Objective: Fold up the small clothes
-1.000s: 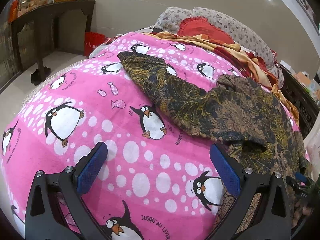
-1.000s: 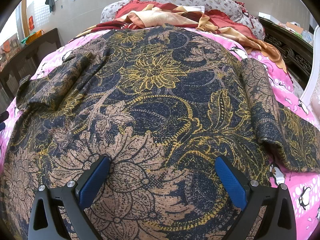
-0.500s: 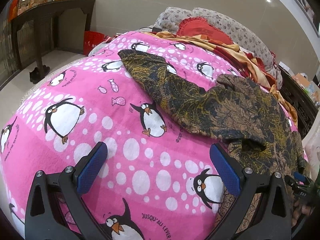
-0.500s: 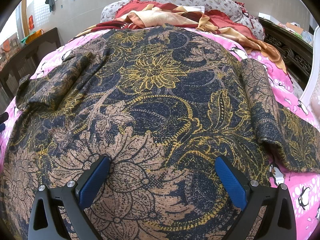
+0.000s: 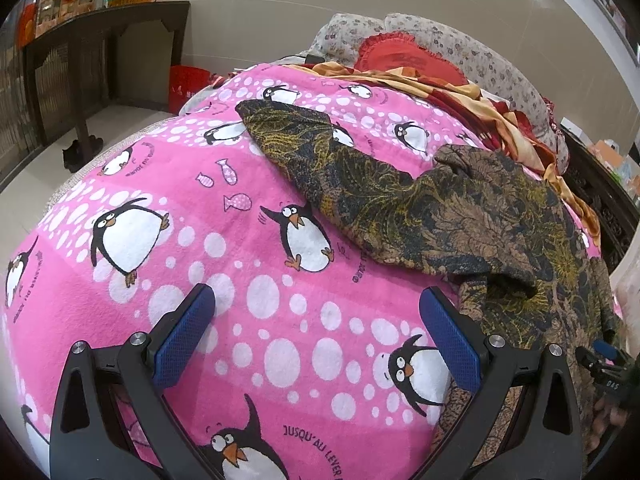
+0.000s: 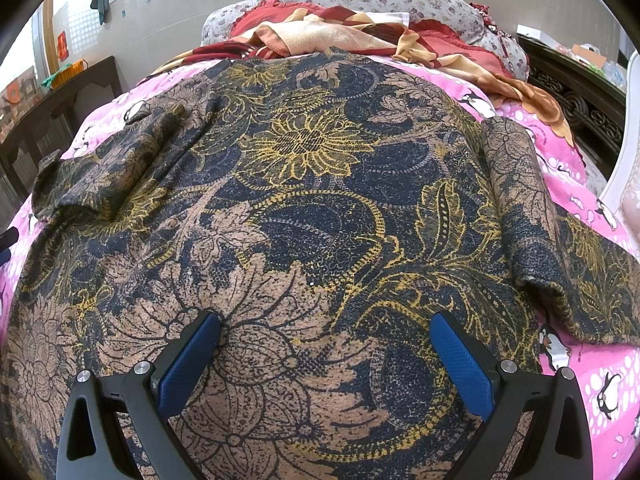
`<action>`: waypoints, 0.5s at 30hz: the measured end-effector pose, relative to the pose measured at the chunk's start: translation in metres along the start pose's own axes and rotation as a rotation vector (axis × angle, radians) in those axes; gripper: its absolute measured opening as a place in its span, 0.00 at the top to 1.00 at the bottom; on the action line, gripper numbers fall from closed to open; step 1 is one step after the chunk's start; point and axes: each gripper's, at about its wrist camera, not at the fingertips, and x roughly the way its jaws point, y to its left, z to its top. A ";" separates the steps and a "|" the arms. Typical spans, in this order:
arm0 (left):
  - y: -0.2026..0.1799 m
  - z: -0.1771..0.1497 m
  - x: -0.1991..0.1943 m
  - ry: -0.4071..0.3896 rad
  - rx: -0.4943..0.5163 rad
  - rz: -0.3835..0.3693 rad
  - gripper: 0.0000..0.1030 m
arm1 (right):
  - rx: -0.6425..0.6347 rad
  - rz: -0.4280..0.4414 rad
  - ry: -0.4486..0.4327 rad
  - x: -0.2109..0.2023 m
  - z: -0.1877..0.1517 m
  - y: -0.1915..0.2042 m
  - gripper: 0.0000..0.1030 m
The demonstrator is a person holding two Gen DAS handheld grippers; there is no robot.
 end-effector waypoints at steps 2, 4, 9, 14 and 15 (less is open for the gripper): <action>0.000 0.000 0.000 -0.001 0.000 -0.001 0.00 | 0.000 0.000 0.000 0.000 0.000 0.000 0.00; 0.000 0.000 0.000 -0.001 0.000 -0.001 0.00 | 0.000 0.000 0.000 0.000 0.000 0.000 0.00; 0.000 0.002 -0.001 -0.004 -0.007 -0.010 0.00 | 0.000 0.000 0.000 0.000 0.000 0.000 0.00; -0.010 0.029 -0.013 -0.083 0.000 -0.015 0.00 | 0.001 0.001 -0.001 0.000 0.000 0.000 0.00; -0.013 0.038 -0.009 -0.081 0.006 -0.010 0.00 | 0.000 0.001 0.000 0.000 0.000 0.000 0.00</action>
